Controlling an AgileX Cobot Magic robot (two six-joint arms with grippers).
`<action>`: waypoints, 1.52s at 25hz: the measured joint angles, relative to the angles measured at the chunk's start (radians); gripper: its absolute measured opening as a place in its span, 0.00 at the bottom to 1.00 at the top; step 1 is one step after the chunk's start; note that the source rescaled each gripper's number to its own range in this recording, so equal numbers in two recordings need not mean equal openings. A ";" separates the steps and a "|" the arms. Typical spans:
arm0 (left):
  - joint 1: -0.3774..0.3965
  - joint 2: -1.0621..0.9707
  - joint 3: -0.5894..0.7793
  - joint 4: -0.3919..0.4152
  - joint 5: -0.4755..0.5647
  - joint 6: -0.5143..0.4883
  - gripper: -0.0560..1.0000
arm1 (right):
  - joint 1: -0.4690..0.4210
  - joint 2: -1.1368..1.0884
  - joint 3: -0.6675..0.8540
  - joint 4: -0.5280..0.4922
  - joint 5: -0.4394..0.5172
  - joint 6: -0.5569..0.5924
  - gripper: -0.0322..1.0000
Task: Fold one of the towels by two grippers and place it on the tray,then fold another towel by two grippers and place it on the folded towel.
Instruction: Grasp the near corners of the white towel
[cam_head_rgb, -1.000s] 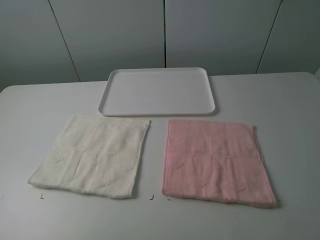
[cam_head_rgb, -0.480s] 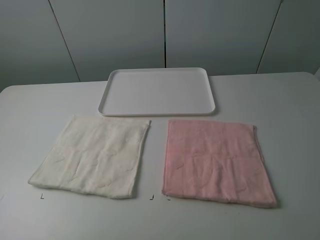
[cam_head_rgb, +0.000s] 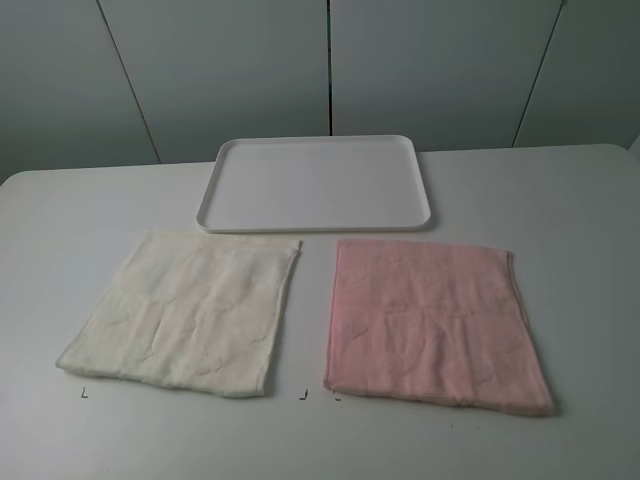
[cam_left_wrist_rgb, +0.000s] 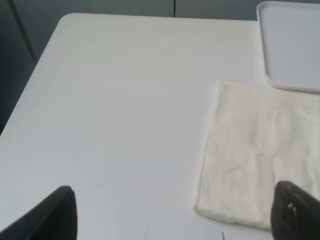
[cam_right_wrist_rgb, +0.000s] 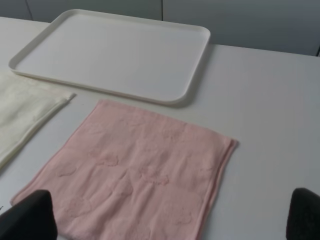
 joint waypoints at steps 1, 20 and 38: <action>0.000 0.000 0.000 0.000 0.000 0.000 1.00 | 0.000 0.000 0.000 0.001 0.000 0.000 1.00; 0.000 0.385 -0.182 -0.055 -0.029 0.240 1.00 | 0.000 0.291 -0.205 -0.047 -0.008 -0.036 1.00; -0.024 1.309 -0.355 -0.124 -0.096 1.235 1.00 | 0.303 1.147 -0.361 0.048 -0.151 -0.441 1.00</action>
